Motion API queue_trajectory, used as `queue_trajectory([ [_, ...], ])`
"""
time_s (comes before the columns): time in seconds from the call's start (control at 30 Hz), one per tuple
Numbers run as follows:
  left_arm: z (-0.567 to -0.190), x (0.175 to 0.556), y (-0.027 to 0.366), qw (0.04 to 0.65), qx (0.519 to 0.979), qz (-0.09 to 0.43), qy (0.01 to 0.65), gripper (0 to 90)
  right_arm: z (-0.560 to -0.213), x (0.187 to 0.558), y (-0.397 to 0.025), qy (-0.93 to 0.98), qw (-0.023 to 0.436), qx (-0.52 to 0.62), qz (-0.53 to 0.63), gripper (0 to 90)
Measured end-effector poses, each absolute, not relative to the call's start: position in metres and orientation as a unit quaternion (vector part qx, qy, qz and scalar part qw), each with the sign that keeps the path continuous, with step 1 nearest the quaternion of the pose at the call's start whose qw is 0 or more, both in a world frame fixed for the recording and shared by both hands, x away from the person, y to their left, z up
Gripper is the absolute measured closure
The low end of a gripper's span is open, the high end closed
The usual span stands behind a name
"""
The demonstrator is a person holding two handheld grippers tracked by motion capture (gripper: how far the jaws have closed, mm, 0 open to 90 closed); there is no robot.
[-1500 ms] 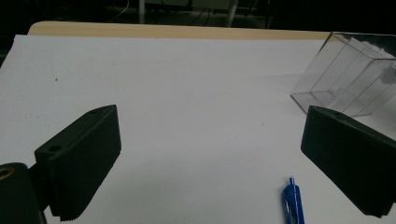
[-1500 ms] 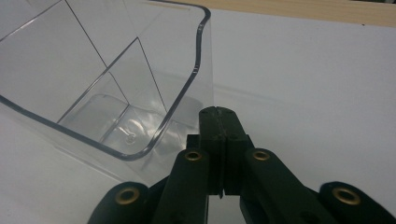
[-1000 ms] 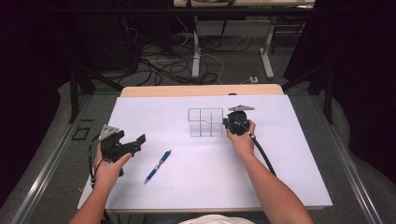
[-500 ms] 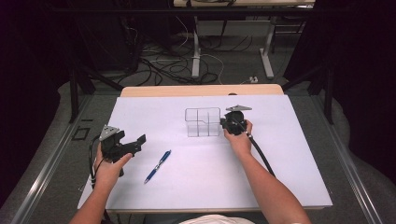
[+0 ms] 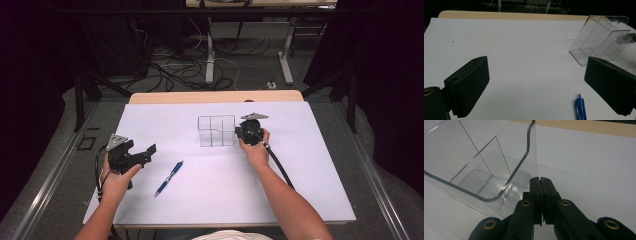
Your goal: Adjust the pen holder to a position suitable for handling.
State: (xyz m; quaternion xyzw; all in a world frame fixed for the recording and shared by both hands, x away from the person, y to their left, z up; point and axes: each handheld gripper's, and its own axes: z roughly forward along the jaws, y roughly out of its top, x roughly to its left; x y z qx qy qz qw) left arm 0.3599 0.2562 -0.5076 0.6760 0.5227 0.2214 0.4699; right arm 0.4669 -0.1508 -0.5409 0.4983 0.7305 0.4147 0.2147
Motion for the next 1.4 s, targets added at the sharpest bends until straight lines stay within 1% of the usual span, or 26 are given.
queue_trajectory([
  [0.1,-0.507,0.36,0.257,0.471,0.675,0.222,0.523,5.7,-0.538,0.465,-0.152,0.731,0.216,0.498,0.414,84.1],
  [0.17,-0.507,0.36,0.257,0.47,0.675,0.223,0.523,5.8,-0.536,0.464,-0.153,0.73,0.217,0.498,0.414,83.2],
  [0.37,-0.508,0.359,0.257,0.468,0.676,0.222,0.524,6.6,-0.522,0.455,-0.158,0.73,0.234,0.493,0.411,74.7],
  [0.5,-0.508,0.359,0.258,0.467,0.674,0.226,0.526,7.0,-0.515,0.449,-0.162,0.729,0.235,0.493,0.413,68.0],
  [0.53,-0.508,0.359,0.258,0.467,0.674,0.226,0.526,7.0,-0.515,0.449,-0.162,0.729,0.235,0.493,0.413,68.0],
  [0.57,-0.507,0.359,0.258,0.467,0.673,0.227,0.526,7.1,-0.512,0.446,-0.163,0.732,0.236,0.487,0.413,63.8],
  [0.63,-0.507,0.359,0.258,0.467,0.673,0.228,0.526,7.3,-0.508,0.442,-0.165,0.73,0.235,0.486,0.418,59.4],
  [0.83,-0.507,0.357,0.258,0.465,0.674,0.23,0.526,8.6,-0.499,0.429,-0.174,0.73,0.225,0.484,0.426,49.2],
  [0.87,-0.507,0.357,0.258,0.465,0.675,0.23,0.525,8.6,-0.499,0.429,-0.174,0.73,0.225,0.484,0.426,49.2],
  [0.9,-0.507,0.357,0.258,0.464,0.675,0.23,0.525,9.2,-0.496,0.425,-0.176,0.733,0.219,0.482,0.428,45.7],
  [1.0,-0.506,0.357,0.257,0.464,0.676,0.23,0.524,9.7,-0.493,0.421,-0.179,0.737,0.217,0.476,0.429,44.3],
  [1.03,-0.506,0.357,0.256,0.461,0.681,0.23,0.521,10.2,-0.492,0.416,-0.182,0.736,0.222,0.454,0.451,39.4],
  [1.07,-0.506,0.357,0.256,0.461,0.681,0.23,0.521,10.5,-0.491,0.413,-0.182,0.735,0.222,0.452,0.454,39.4],
  [1.13,-0.506,0.356,0.254,0.461,0.682,0.231,0.519,11.0,-0.487,0.407,-0.184,0.741,0.214,0.447,0.454,37.8],
  [1.2,-0.505,0.356,0.253,0.46,0.683,0.231,0.517,11.4,-0.485,0.402,-0.187,0.744,0.203,0.443,0.457,32.7],
  [1.27,-0.505,0.355,0.253,0.461,0.683,0.232,0.517,11.6,-0.484,0.399,-0.188,0.744,0.197,0.442,0.46,31.7],
  [1.3,-0.504,0.355,0.253,0.46,0.684,0.231,0.516,11.8,-0.482,0.393,-0.189,0.745,0.187,0.439,0.465,28.4],
  [1.4,-0.504,0.354,0.252,0.463,0.683,0.23,0.517,12.3,-0.48,0.383,-0.192,0.748,0.185,0.436,0.465,22.0],
])
